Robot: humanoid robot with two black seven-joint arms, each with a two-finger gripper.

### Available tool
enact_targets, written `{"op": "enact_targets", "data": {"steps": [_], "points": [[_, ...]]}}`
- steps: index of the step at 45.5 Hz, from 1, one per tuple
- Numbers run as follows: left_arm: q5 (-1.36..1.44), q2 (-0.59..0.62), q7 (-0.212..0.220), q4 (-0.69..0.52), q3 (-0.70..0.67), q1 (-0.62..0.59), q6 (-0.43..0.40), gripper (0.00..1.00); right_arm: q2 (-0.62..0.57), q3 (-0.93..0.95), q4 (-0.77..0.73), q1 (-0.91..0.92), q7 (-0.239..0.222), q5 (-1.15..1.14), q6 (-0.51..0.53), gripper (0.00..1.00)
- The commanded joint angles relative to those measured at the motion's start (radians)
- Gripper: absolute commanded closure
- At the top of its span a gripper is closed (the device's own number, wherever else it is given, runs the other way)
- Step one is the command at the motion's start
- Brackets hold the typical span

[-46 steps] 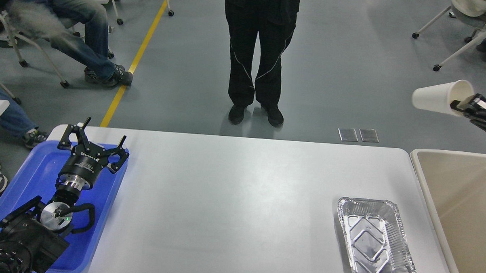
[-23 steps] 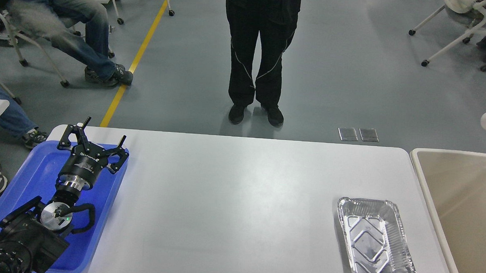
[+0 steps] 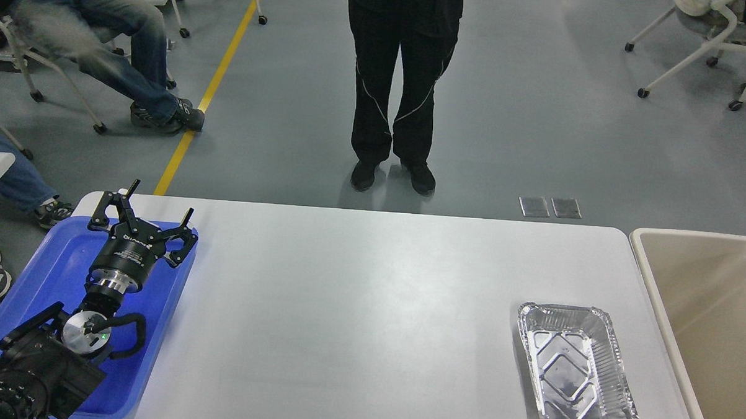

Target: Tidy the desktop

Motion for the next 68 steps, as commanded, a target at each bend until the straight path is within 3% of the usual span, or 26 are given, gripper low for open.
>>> {"op": "enact_targets", "data": {"steps": [1,42,48,52,53,62,68], "points": [[0.0,0.0,0.0,0.0,0.0,0.0,0.0,0.0,0.084,0.073,-0.004,-0.094,-0.015,0.0,-0.104,1.0],[0.0,0.0,0.0,0.0,0.0,0.0,0.0,0.0,0.181,0.155,-0.002,-0.211,-0.017,0.005,-0.138,1.0],[0.0,0.0,0.0,0.0,0.0,0.0,0.0,0.0,0.181,0.155,-0.001,-0.212,-0.015,0.003,-0.167,0.54],[0.0,0.0,0.0,0.0,0.0,0.0,0.0,0.0,0.18,0.155,-0.001,-0.211,-0.014,0.003,-0.175,0.1],[0.0,0.0,0.0,0.0,0.0,0.0,0.0,0.0,0.18,0.155,-0.001,-0.211,-0.012,0.003,-0.176,0.03],[0.0,0.0,0.0,0.0,0.0,0.0,0.0,0.0,0.177,0.172,0.01,-0.191,-0.008,0.005,-0.17,0.01],[0.0,0.0,0.0,0.0,0.0,0.0,0.0,0.0,0.169,0.298,0.018,-0.121,-0.008,0.005,-0.158,0.0]]}}
